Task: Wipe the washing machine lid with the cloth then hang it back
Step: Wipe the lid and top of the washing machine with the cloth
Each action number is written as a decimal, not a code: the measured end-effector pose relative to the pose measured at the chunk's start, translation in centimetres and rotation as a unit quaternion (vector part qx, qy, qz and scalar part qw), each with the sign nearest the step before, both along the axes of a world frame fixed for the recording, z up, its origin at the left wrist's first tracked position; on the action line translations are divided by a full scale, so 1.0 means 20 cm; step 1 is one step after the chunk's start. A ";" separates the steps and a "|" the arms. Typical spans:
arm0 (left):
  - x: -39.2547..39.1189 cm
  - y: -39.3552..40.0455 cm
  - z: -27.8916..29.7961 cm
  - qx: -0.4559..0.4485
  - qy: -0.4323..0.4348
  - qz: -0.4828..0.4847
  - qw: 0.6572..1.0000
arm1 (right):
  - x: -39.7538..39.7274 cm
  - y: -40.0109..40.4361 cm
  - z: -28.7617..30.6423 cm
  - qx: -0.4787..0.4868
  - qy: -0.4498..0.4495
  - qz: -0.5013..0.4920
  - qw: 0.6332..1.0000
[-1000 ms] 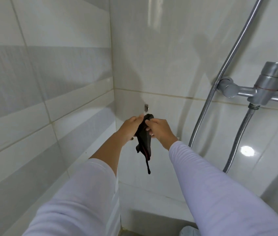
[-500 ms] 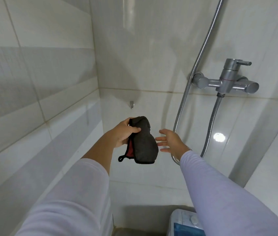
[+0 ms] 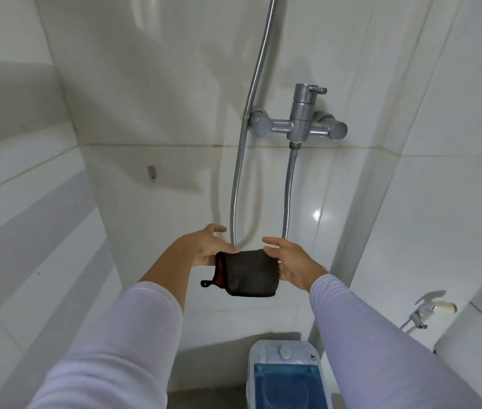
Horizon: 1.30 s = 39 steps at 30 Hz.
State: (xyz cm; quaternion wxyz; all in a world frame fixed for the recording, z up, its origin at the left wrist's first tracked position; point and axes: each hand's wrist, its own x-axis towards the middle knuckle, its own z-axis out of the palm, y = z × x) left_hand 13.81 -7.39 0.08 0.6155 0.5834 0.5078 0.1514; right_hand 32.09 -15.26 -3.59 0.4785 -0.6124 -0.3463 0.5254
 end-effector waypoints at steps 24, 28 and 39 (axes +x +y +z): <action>0.91 0.02 -1.61 0.207 0.177 -0.081 0.959 | 0.90 -0.02 -1.56 -0.069 -0.211 -0.049 0.974; 1.03 0.05 -1.94 0.252 0.131 -0.022 0.959 | 0.90 0.07 -1.88 -0.028 -0.164 -0.111 0.980; 1.16 -0.11 -2.48 0.310 0.060 0.003 0.949 | 0.87 0.07 -2.36 0.055 -0.011 -0.061 0.997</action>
